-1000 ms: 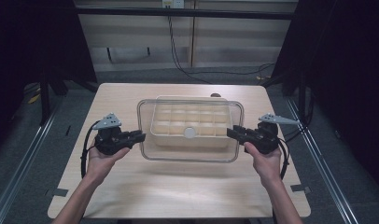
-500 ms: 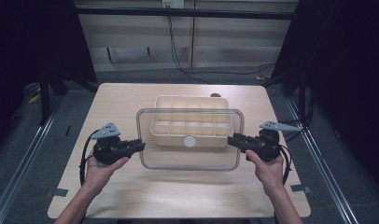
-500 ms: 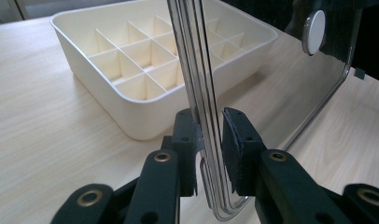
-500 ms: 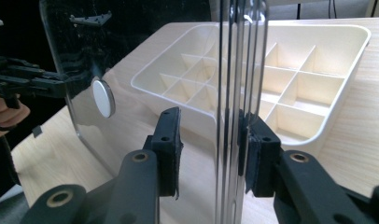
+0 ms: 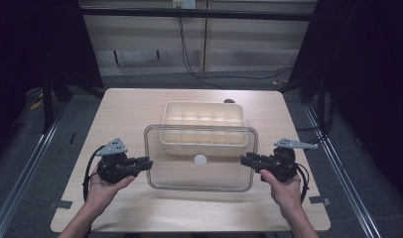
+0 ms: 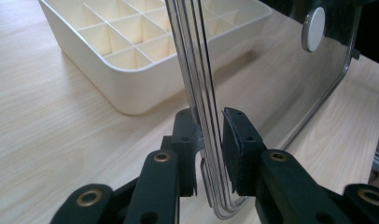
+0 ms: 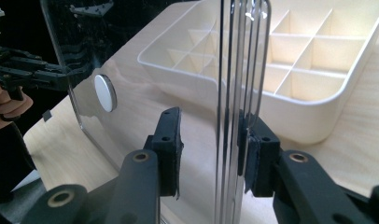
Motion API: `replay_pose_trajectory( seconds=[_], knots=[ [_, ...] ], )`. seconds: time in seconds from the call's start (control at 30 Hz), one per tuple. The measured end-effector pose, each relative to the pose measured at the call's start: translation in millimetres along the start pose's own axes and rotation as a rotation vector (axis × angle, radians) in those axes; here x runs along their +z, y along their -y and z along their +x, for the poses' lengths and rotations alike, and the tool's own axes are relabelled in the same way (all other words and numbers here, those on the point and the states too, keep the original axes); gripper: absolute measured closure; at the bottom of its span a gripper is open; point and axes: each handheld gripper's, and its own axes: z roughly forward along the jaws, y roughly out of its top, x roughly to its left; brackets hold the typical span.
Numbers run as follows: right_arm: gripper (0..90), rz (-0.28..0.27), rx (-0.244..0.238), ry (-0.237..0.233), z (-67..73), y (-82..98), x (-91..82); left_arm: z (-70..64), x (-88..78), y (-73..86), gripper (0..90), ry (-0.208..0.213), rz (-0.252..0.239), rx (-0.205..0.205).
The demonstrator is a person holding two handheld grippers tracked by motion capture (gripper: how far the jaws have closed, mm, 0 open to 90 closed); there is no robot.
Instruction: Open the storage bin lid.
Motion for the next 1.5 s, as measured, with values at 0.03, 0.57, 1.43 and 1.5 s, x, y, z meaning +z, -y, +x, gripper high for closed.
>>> replay_pose_trajectory(
  seconds=[0.03, 0.57, 1.43, 1.5],
  knots=[
    [63.0, 0.003, 0.002, -0.002, -0.5, 1.7, -0.3, -1.7, -0.1, 1.1, 75.5, -0.004, -0.002, 0.0],
    [62.6, 0.038, 0.042, -0.006, 0.1, 27.2, -6.3, -13.9, 2.8, 16.8, 75.1, 0.018, 0.048, 0.001],
    [61.3, 0.102, 0.07, -0.003, -0.6, 56.3, 0.6, -20.9, 7.2, 42.6, 72.8, 0.051, 0.106, -0.009],
    [61.0, 0.104, 0.067, 0.004, -0.4, 56.8, 1.6, -20.7, 8.9, 42.6, 71.8, 0.045, 0.113, -0.004]
  ],
)
